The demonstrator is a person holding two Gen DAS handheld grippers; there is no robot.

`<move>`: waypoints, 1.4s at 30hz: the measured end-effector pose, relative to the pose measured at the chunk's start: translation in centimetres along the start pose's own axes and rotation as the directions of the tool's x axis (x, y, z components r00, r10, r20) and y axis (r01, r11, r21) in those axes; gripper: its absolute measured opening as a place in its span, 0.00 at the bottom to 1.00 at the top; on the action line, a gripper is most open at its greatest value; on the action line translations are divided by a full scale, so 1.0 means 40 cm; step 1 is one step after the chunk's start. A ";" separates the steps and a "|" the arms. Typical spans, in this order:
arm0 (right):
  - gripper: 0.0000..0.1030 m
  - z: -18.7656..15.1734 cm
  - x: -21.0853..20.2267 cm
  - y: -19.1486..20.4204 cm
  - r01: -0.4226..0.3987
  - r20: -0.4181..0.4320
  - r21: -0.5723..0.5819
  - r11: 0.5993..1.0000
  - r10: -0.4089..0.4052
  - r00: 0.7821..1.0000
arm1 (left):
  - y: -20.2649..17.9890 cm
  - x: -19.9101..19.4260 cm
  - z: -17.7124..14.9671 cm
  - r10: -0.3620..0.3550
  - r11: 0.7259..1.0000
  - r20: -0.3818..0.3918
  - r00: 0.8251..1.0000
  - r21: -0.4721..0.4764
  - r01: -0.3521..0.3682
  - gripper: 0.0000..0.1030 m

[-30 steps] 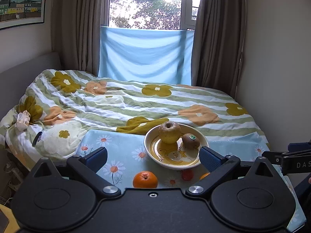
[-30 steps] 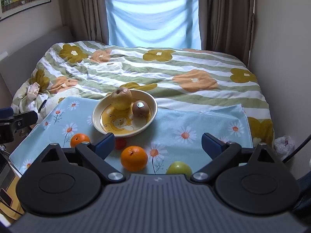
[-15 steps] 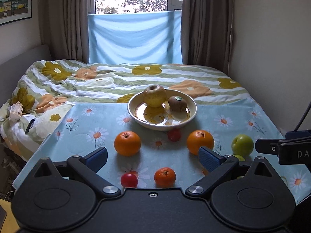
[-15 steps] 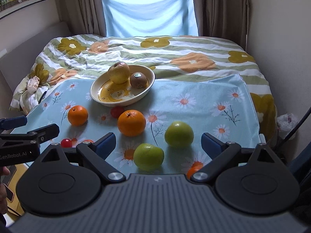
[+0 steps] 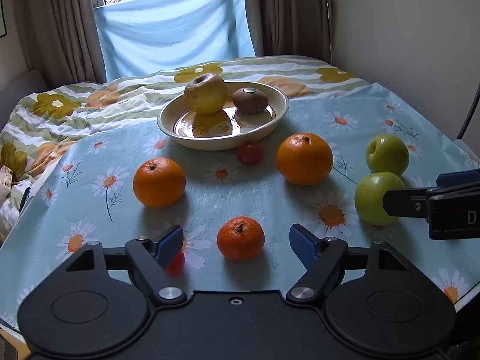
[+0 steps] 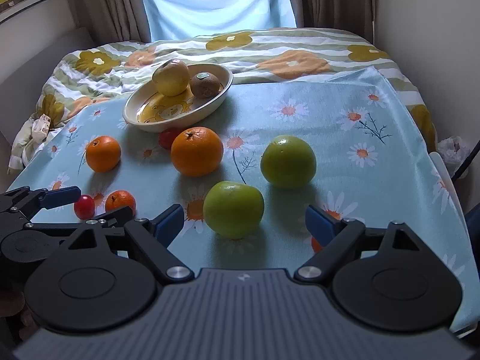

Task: Organize fruits
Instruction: 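Grasp a tangerine with the left tool while the right tool grasps a green apple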

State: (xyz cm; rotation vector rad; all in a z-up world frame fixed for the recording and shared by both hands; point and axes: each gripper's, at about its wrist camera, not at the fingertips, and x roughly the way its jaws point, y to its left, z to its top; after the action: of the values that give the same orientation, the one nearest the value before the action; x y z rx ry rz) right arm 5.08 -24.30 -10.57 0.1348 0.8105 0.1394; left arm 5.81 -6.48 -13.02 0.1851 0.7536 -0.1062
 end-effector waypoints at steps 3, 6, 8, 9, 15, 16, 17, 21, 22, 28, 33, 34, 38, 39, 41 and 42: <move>0.99 -0.001 0.012 -0.003 0.005 -0.004 0.009 1.000 -0.005 1.000 | 0.001 0.026 -0.005 -0.005 1.000 -0.024 1.000 0.006 0.005 0.72; 0.98 -0.004 0.024 -0.002 0.005 -0.012 0.010 1.000 -0.005 1.000 | 0.004 0.042 -0.008 -0.010 1.000 -0.037 0.999 0.005 0.010 0.66; 0.95 -0.008 0.033 0.001 0.003 -0.020 0.008 1.000 -0.003 1.000 | 0.005 0.053 -0.009 -0.016 1.000 -0.048 0.999 -0.008 0.016 0.63; 0.94 -0.010 0.036 0.002 0.002 -0.024 0.007 1.000 -0.002 1.000 | 0.008 0.057 -0.009 -0.025 1.000 -0.054 0.998 -0.019 0.024 0.59; 0.94 -0.012 0.048 0.010 -0.006 -0.029 0.023 1.000 0.006 1.000 | 0.008 0.065 -0.007 -0.048 0.999 -0.058 0.997 -0.026 0.047 0.42; 0.94 -0.011 0.049 0.011 -0.007 -0.029 0.024 1.000 0.008 1.000 | 0.008 0.064 -0.007 -0.052 0.998 -0.059 0.997 -0.023 0.050 0.41; 0.94 -0.010 0.051 0.012 -0.007 -0.029 0.025 1.000 0.008 1.000 | 0.009 0.063 -0.008 -0.055 0.998 -0.060 0.997 -0.025 0.054 0.41; 0.92 -0.005 0.062 0.012 -0.009 -0.027 0.035 0.999 0.009 1.000 | 0.011 0.056 -0.014 -0.057 0.998 -0.066 0.996 -0.029 0.055 0.41; 0.89 -0.004 0.066 0.012 -0.009 -0.029 0.034 0.999 0.010 1.000 | 0.011 0.054 -0.016 -0.056 0.998 -0.067 0.996 -0.030 0.054 0.41; 0.84 -0.002 0.084 0.010 -0.011 -0.038 0.035 0.999 0.012 0.999 | 0.015 0.043 -0.028 -0.053 0.998 -0.070 0.996 -0.040 0.050 0.41; 0.80 -0.005 0.098 0.004 -0.017 -0.043 0.040 0.999 0.018 0.999 | 0.013 0.038 -0.032 -0.048 0.998 -0.068 0.997 -0.046 0.045 0.41; 0.79 -0.005 0.101 0.004 -0.018 -0.046 0.040 0.999 0.019 0.999 | 0.014 0.036 -0.033 -0.048 0.998 -0.069 0.996 -0.050 0.045 0.41; 0.67 -0.003 0.102 0.005 -0.042 -0.039 0.037 0.998 0.043 0.998 | 0.017 0.022 -0.038 -0.042 0.997 -0.068 0.997 -0.062 0.037 0.41; 0.67 -0.001 0.102 0.008 -0.038 -0.041 0.029 0.999 0.039 0.998 | 0.018 0.016 -0.039 -0.038 0.997 -0.066 0.997 -0.066 0.034 0.41; 0.67 0.000 0.101 0.014 -0.034 -0.042 0.006 0.999 0.034 0.999 | 0.023 0.003 -0.037 -0.031 0.997 -0.061 0.998 -0.078 0.026 0.41; 0.67 0.000 0.100 0.013 -0.039 -0.045 0.003 0.999 0.039 0.998 | 0.026 -0.005 -0.037 -0.028 0.996 -0.059 0.998 -0.084 0.023 0.41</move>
State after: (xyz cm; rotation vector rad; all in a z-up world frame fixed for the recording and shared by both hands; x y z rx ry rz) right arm 7.75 -23.08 -13.33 0.1495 0.8532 0.1788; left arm 4.85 -5.14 -13.79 0.0993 0.8186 -0.0932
